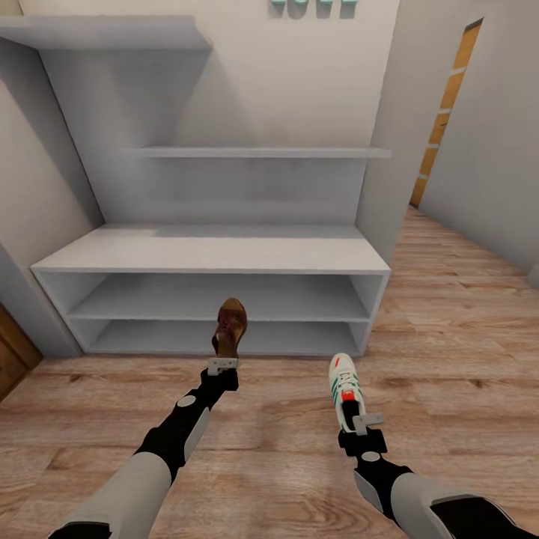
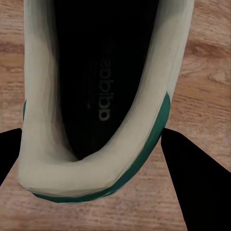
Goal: Pick up the two gym shoes and the two sandals from the corridor floor and place them onto the hallstand (shoe rack) in the corridor, making sure they are on the rack and not on the floor. Arrange them so the two gym shoes are next to each other and the two sandals are next to each other.
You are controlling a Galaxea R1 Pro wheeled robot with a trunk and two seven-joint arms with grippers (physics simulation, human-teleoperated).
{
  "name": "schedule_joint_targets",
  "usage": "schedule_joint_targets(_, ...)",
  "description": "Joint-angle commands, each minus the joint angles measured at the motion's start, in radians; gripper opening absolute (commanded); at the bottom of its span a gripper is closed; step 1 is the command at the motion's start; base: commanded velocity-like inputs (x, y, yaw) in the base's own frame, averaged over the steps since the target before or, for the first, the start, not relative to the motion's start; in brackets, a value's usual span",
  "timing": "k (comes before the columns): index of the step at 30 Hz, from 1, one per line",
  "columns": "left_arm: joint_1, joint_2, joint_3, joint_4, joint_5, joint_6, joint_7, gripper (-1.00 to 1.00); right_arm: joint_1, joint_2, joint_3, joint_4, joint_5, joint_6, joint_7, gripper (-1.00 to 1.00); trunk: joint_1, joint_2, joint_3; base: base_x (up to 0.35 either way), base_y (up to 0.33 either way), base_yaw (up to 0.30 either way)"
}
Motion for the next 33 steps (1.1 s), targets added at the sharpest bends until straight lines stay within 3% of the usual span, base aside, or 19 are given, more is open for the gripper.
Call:
schedule_joint_targets(1,-0.001,0.000,0.003,0.001,-0.004,-0.003,-0.005,-1.00,-0.002,0.001,0.005,0.005,0.009,-0.003,-0.008,-1.00,0.000,0.000,-0.001,0.127,0.000,0.000)
schedule_joint_targets(25,-0.001,0.000,0.003,0.002,-0.003,-0.008,-0.005,-1.00,-0.002,0.002,0.005,0.004,0.008,-0.028,-0.009,-1.00,0.000,0.000,-0.001,0.043,0.000,0.000)
schedule_joint_targets(33,-0.001,0.000,0.004,0.068,-0.002,-0.008,-0.005,-1.00,-0.001,0.002,0.004,0.005,0.008,-0.029,-0.009,-1.00,0.000,0.000,-0.001,-0.093,0.066,0.000)
